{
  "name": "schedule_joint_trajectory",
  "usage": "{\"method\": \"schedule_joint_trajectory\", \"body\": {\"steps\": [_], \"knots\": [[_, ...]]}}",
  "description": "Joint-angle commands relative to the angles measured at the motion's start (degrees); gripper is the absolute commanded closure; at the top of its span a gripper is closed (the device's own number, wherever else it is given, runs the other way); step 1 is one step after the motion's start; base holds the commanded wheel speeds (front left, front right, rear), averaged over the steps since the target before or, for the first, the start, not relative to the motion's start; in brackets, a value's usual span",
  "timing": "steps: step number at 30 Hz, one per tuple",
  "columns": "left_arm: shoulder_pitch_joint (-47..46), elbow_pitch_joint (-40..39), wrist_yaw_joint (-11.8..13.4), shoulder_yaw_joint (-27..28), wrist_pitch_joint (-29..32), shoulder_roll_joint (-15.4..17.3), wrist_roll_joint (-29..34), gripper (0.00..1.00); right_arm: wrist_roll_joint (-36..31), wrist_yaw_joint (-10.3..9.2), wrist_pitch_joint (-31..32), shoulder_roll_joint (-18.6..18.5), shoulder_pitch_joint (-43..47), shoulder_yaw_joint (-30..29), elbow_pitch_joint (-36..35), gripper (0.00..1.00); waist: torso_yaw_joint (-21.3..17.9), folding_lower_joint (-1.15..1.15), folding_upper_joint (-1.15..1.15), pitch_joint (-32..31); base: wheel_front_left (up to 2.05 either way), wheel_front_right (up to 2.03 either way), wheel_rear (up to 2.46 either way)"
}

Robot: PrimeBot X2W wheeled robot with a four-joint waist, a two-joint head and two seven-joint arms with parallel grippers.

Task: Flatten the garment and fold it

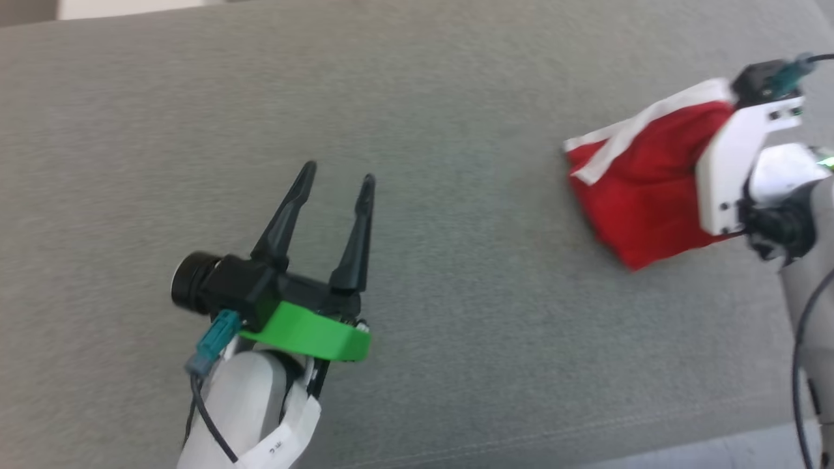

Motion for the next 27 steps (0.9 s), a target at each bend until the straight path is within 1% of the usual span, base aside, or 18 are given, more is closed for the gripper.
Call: {"method": "schedule_joint_trajectory", "body": {"steps": [1,4,8,14,19,20,21,22,27], "knots": [[-1.6,-0.4,-0.3,-0.7,-0.2,1.0,0.5,0.0,-2.0,-0.08,-1.8,-0.7,-1.4,-0.7,0.6,1.0,-6.0,0.0,-0.01,5.4,0.0,0.0,0.0],[-3.4,-1.1,-0.3,-2.3,-0.2,2.5,0.5,0.0,-6.0,-0.08,-6.1,-1.5,-2.8,-3.2,2.5,1.0,-8.1,0.0,-0.01,8.0,0.0,0.0,0.0],[-5.3,-1.6,-0.3,-3.7,-0.2,4.4,0.4,0.0,-10.8,-0.08,-12.1,-2.1,-4.7,-6.5,5.6,1.0,-9.6,0.0,-0.01,11.0,0.0,0.0,0.0],[-7.3,-1.5,-0.3,-4.7,-0.2,6.9,0.4,0.0,-17.3,-0.08,-20.9,-2.7,-7.5,-11.6,10.5,1.0,-9.4,0.0,-0.01,14.2,0.0,0.0,0.0],[-7.7,-1.7,-0.2,-4.1,-0.2,8.1,0.2,0.0,-21.1,-0.08,-27.6,-2.5,-9.6,-14.6,14.2,1.0,-8.3,0.0,-0.01,14.8,0.0,0.0,0.0],[-7.6,-1.8,-0.1,-4.0,-0.2,8.2,0.1,0.0,-21.9,-0.08,-28.7,-2.6,-9.8,-15.3,14.7,0.96,-8.0,0.0,-0.01,14.7,0.0,0.0,0.0],[-7.5,-1.9,0.0,-3.8,-0.2,8.2,0.0,0.0,-23.3,-0.08,-30.0,-2.8,-9.9,-15.3,15.2,0.55,-7.7,0.0,-0.01,14.5,0.0,0.0,0.0],[-7.4,-1.9,0.0,-3.7,-0.2,8.1,-0.1,0.0,-24.2,-0.08,-30.7,-3.0,-10.0,-15.6,15.7,0.0,-7.4,0.0,-0.01,14.2,0.0,0.0,0.0],[-6.7,-1.9,0.3,-3.1,-0.2,6.7,-1.0,0.0,-27.7,-0.08,-36.5,-4.7,-9.7,-17.6,16.9,0.0,-5.2,0.0,-0.01,11.2,0.0,0.0,0.0]]}}
